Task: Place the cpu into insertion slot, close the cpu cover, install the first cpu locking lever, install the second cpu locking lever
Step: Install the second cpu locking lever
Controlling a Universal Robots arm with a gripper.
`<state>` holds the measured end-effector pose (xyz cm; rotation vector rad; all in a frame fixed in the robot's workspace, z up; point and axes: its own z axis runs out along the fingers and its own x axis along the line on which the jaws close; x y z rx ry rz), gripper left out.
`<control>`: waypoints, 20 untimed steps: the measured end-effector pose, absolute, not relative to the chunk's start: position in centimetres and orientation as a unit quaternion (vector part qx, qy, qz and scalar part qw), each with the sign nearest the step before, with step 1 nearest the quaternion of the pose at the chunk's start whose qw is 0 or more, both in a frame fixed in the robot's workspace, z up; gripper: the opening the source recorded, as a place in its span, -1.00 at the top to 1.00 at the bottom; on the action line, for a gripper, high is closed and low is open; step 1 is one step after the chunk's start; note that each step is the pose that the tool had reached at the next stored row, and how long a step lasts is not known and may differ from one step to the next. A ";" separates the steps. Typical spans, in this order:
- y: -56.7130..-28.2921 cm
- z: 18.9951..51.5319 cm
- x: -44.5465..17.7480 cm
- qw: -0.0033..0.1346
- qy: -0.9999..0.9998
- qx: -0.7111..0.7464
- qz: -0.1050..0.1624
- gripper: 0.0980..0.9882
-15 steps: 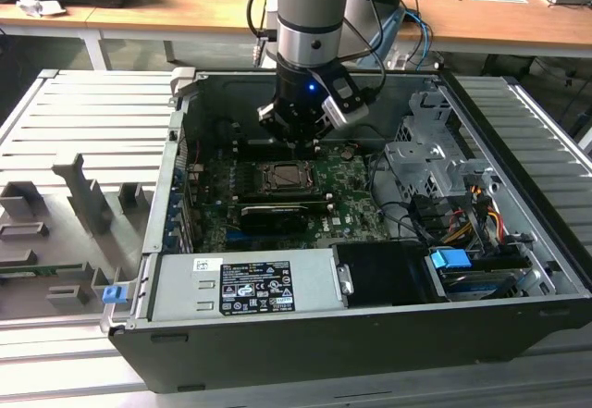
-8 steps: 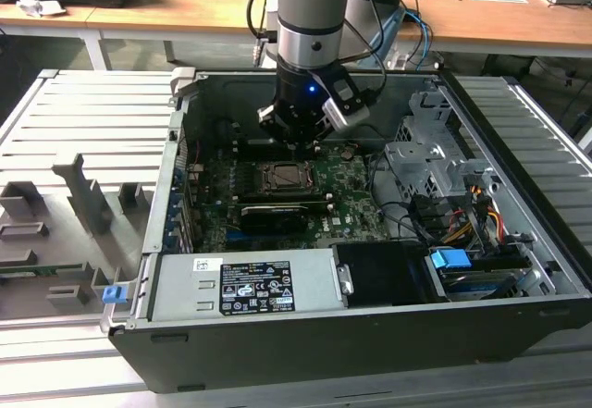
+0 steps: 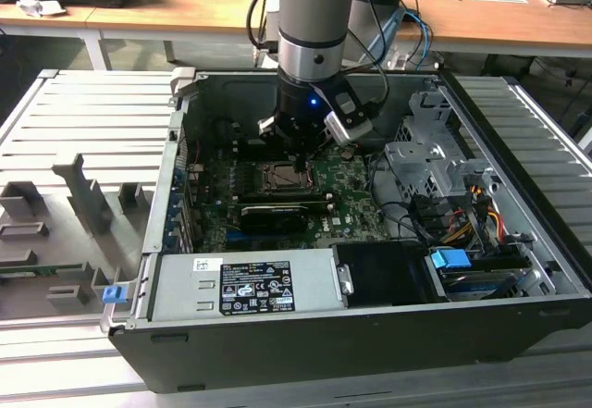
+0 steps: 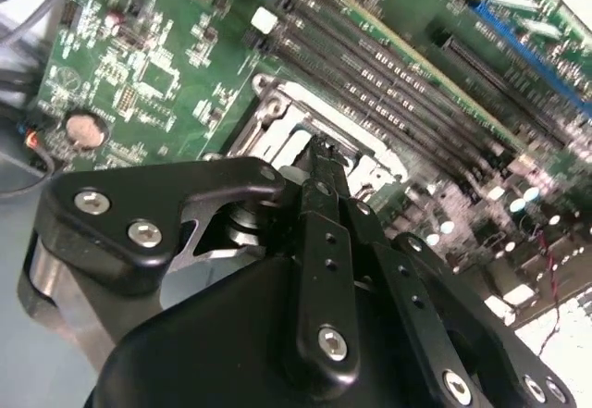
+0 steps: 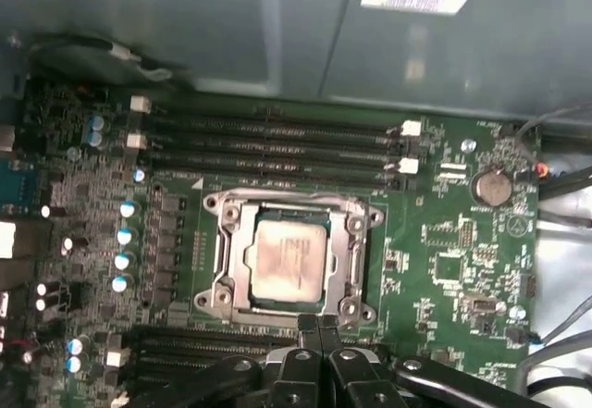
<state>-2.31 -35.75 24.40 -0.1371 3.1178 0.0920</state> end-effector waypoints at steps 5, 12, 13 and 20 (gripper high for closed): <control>-36.8 24.0 -3.2 0.008 0.998 -0.046 0.040 0.98; -37.8 23.7 -5.1 0.009 0.998 -0.046 0.044 0.98; -37.9 23.6 -5.1 0.009 0.998 -0.046 0.044 0.98; -38.4 23.5 -5.2 0.009 0.998 -0.046 0.049 0.98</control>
